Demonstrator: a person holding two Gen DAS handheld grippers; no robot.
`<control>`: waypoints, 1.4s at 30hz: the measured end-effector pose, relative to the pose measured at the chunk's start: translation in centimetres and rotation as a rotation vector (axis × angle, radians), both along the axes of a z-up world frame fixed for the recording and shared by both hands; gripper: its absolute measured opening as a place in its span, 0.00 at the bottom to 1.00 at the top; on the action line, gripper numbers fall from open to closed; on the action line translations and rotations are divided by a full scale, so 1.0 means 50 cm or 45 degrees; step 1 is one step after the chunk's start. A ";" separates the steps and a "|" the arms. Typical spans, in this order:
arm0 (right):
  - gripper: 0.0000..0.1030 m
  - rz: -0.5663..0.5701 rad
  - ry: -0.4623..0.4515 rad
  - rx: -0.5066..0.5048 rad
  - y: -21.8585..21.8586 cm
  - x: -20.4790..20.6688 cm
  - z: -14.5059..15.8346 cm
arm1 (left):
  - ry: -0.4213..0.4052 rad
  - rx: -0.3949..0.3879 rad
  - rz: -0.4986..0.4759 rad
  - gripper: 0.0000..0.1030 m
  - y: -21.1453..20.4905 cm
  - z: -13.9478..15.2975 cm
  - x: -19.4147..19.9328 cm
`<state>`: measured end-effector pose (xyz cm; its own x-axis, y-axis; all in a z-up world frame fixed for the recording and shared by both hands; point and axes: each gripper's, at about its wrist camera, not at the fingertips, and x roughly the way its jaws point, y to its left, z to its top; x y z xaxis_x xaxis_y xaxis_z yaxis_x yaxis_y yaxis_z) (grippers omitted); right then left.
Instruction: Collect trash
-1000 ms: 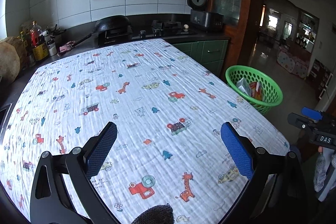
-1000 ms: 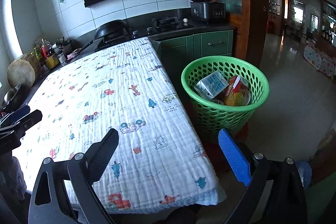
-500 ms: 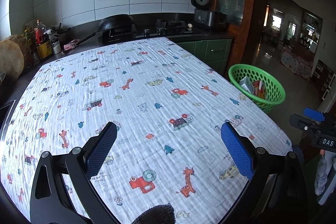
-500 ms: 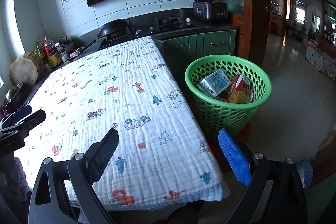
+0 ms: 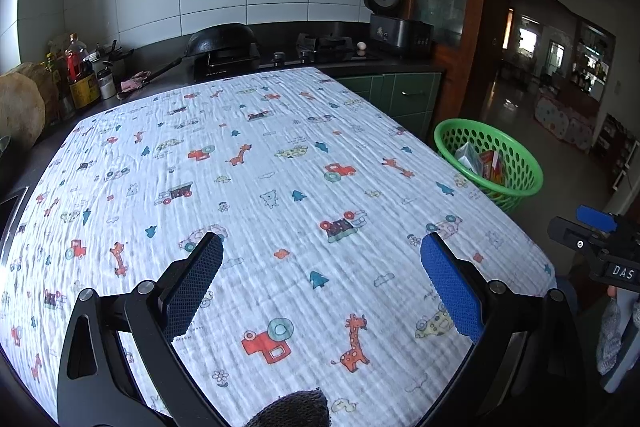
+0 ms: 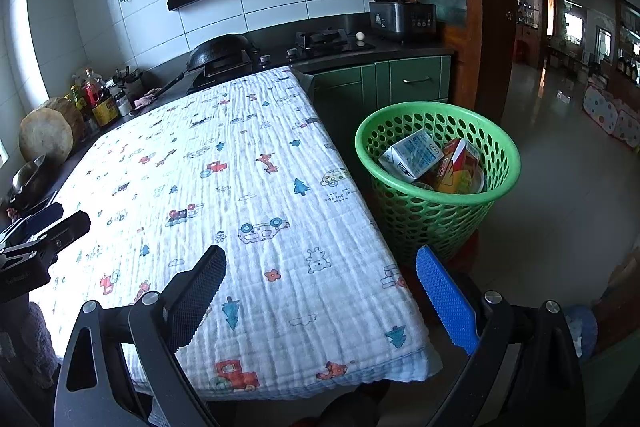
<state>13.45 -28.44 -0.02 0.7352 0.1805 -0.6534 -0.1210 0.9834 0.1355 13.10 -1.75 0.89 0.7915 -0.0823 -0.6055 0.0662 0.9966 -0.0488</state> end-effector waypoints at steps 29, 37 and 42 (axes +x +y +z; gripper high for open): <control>0.90 0.012 0.003 0.000 0.009 0.002 -0.009 | 0.009 -0.018 0.012 0.95 -0.004 -0.008 0.000; 0.90 0.017 0.004 0.000 0.011 0.002 -0.007 | 0.011 -0.019 0.007 0.95 -0.006 -0.008 0.000; 0.90 0.021 0.003 -0.001 0.011 0.004 -0.003 | 0.010 -0.019 0.009 0.95 -0.006 -0.008 0.000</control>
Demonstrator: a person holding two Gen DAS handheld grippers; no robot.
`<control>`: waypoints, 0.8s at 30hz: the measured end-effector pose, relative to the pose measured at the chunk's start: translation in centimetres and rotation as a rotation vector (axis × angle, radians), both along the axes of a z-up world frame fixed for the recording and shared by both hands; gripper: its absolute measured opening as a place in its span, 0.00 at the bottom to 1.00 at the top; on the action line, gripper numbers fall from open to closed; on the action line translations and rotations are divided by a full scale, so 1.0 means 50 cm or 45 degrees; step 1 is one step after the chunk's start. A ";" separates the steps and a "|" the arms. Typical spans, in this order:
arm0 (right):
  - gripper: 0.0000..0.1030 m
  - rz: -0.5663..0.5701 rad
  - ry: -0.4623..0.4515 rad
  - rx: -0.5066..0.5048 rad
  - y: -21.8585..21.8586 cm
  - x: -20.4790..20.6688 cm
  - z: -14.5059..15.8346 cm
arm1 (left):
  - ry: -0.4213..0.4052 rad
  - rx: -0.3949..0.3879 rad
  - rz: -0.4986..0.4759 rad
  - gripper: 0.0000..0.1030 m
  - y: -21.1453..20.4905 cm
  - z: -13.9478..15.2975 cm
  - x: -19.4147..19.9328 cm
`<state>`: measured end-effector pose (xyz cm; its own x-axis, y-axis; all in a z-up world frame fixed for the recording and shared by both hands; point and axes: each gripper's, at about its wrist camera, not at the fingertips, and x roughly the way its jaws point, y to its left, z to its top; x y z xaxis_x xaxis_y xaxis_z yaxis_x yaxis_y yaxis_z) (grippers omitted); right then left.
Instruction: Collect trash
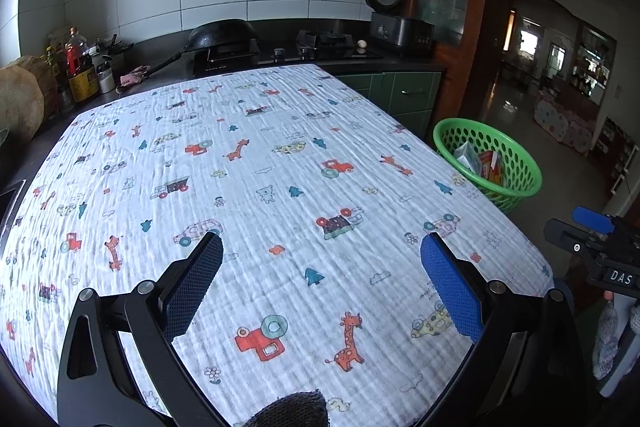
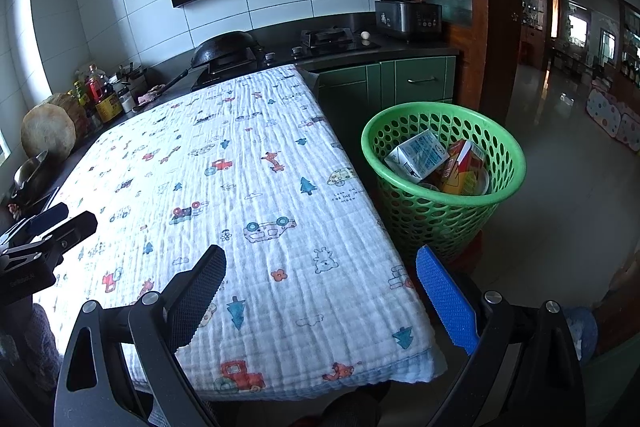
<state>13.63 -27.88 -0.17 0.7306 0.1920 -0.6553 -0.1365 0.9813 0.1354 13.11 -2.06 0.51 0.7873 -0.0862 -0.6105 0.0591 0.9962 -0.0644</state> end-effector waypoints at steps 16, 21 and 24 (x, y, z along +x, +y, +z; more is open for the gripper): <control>0.90 0.001 0.001 -0.003 0.000 0.003 0.003 | -0.012 -0.012 0.007 0.95 0.006 0.003 0.000; 0.90 0.002 0.000 -0.002 0.000 0.002 0.003 | -0.016 -0.011 0.032 0.94 0.010 0.000 0.001; 0.90 0.000 0.000 0.002 0.000 0.004 0.002 | -0.016 -0.018 0.038 0.94 0.014 0.000 -0.001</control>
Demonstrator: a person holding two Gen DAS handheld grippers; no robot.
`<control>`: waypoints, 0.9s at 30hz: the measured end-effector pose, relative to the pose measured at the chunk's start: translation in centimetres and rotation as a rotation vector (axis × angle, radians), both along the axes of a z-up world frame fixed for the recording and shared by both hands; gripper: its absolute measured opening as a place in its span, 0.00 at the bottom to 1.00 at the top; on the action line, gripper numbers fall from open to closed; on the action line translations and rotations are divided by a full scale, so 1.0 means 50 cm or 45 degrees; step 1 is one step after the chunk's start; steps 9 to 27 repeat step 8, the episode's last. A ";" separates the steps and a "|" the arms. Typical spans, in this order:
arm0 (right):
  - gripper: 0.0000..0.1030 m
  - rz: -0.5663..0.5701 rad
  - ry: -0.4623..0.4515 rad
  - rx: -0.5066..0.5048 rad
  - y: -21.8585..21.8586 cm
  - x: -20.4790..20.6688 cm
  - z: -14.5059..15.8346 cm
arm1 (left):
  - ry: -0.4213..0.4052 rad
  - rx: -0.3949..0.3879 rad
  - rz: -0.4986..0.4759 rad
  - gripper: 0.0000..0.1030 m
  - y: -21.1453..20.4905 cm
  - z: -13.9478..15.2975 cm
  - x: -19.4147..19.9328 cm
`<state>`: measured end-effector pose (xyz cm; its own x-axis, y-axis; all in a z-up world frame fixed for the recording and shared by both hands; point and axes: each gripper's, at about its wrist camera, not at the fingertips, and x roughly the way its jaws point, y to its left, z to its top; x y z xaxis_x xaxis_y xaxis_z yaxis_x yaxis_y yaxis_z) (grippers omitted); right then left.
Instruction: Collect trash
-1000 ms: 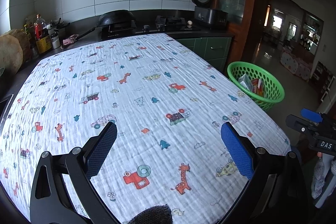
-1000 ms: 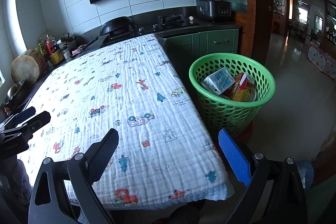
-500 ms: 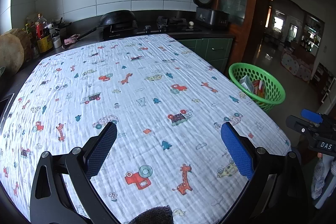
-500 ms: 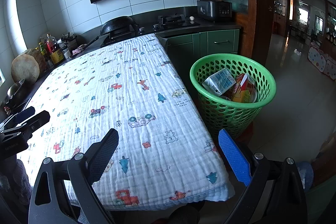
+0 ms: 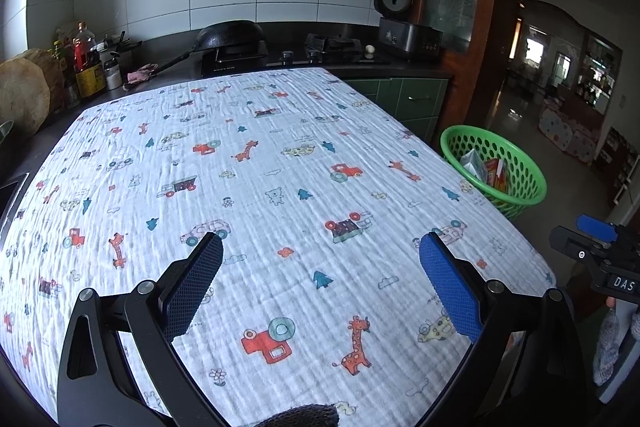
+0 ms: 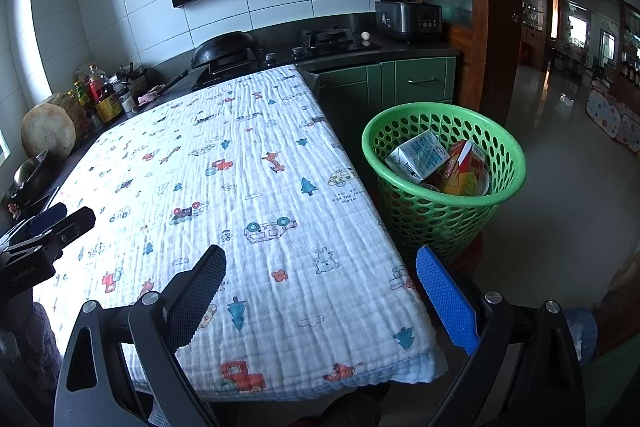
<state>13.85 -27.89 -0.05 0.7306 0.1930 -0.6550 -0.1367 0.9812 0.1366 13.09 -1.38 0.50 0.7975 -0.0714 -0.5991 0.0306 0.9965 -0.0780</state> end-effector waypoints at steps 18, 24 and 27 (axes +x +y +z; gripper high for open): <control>0.90 0.006 0.000 0.001 0.005 0.002 -0.002 | 0.007 0.001 0.015 0.95 0.006 -0.002 -0.002; 0.90 0.006 0.000 0.001 0.005 0.002 -0.002 | 0.007 0.001 0.015 0.95 0.006 -0.002 -0.002; 0.90 0.006 0.000 0.001 0.005 0.002 -0.002 | 0.007 0.001 0.015 0.95 0.006 -0.002 -0.002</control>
